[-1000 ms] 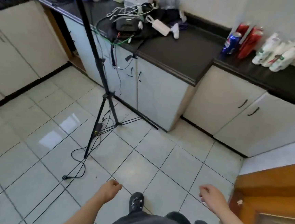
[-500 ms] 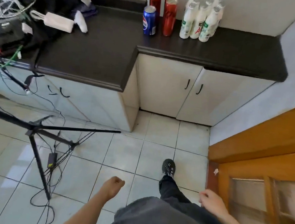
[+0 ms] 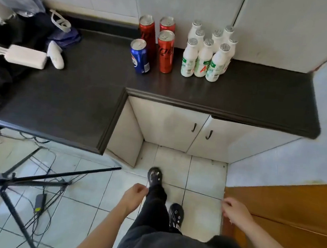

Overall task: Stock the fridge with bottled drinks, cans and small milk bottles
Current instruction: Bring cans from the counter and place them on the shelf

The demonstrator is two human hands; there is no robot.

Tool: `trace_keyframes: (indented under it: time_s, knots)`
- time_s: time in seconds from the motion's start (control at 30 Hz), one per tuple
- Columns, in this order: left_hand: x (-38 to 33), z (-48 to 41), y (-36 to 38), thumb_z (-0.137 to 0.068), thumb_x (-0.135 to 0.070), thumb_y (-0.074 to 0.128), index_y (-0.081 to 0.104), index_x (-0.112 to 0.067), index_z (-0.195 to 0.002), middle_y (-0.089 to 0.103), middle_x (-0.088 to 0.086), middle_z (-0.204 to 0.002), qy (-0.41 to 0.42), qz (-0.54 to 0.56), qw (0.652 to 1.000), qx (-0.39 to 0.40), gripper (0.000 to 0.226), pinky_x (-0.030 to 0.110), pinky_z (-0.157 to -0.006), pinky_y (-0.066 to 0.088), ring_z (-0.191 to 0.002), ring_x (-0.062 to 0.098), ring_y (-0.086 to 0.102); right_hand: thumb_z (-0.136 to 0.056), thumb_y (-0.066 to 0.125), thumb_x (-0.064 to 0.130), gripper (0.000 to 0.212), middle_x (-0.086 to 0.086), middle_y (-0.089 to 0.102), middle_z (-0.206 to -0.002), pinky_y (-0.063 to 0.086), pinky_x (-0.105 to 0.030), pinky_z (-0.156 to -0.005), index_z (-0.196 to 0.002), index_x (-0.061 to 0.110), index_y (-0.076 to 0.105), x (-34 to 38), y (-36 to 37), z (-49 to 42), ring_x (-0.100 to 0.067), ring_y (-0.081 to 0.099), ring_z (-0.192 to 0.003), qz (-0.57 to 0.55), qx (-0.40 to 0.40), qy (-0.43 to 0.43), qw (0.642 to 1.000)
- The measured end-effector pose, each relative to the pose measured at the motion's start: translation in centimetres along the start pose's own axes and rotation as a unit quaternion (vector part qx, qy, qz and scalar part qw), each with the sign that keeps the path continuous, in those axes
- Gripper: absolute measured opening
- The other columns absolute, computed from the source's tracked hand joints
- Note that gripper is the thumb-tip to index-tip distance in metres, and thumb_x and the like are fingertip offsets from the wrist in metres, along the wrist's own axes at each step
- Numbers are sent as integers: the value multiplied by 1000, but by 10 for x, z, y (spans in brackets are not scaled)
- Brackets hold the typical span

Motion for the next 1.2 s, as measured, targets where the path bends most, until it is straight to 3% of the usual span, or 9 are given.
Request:
trace_keyframes:
  time_s: [0.17,0.33,0.43,0.53,0.67,0.77,0.87,1.03,1.2]
  knots:
    - [-37,-57,-26,-93,-20,47,49,-13,-82,54,6,-85,7,9,1000,1,13,30,-73,40,-78,19,50,-96,48,23,13,5,63,-90,50,-26,-75,-95,24,60,55,-9,-36,-11,61,-83,-51,-6,-8,999]
    - [-132,-105,-104,-93,-26,55,61,-29,-85,66,-8,-81,122,73,981,-131,11,6,-62,40,-80,10,61,-95,51,23,11,9,64,-94,51,-31,-86,-96,30,60,163,-57,-64,-9,61,-90,-101,-78,-78,989]
    - [-191,-122,-161,-91,-25,58,59,-36,-82,65,-13,-77,249,80,937,-230,14,4,-64,41,-74,-1,60,-94,53,21,12,8,66,-94,49,-27,-84,-100,26,63,239,-94,-81,-9,61,-91,-123,-122,-142,974]
    - [-232,-135,-204,-86,-31,60,48,-38,-88,55,-14,-79,309,109,874,-359,14,9,-65,39,-72,5,54,-93,54,18,14,12,65,-92,47,-14,-76,-101,28,61,310,-122,-87,-1,61,-88,-151,-177,-213,949]
    - [-268,-158,-243,-80,-32,68,46,-19,-109,45,-7,-109,342,85,821,-450,38,30,-83,45,-102,17,51,-91,55,16,26,10,60,-107,46,-11,-81,-117,21,56,384,-136,-88,1,57,-100,-150,-244,-307,908]
    - [-280,-175,-252,-77,-29,76,39,-13,-132,43,0,-132,317,88,863,-384,68,27,-100,37,-123,12,42,-89,59,17,41,3,52,-125,39,-19,-99,-129,16,48,425,-143,-93,-1,45,-119,-101,-281,-362,883]
    - [-280,-187,-248,-73,-31,79,29,-21,-140,41,-3,-140,297,78,901,-307,84,23,-102,36,-126,6,40,-85,64,16,56,-6,41,-141,26,-20,-107,-136,8,41,454,-147,-102,-13,34,-133,-17,-319,-388,865]
    - [-277,-194,-245,-72,-27,81,30,-24,-141,43,-6,-140,281,66,910,-296,86,21,-101,34,-127,8,42,-83,68,17,69,-12,38,-142,33,-29,-109,-141,5,33,467,-144,-121,-23,36,-134,52,-274,-394,876]
    - [-278,-190,-243,-72,-29,80,35,-25,-139,48,-8,-136,268,80,909,-309,81,19,-99,32,-125,7,43,-85,66,29,76,-7,37,-145,35,-24,-102,-145,11,23,465,-147,-136,-19,40,-132,54,-274,-382,881]
Point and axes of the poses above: each hand's wrist, its own z-axis away from the middle knuckle, its own y-axis out of the palm, x = y × z, the point moved 1 cm from there along -z, towards the middle knuckle
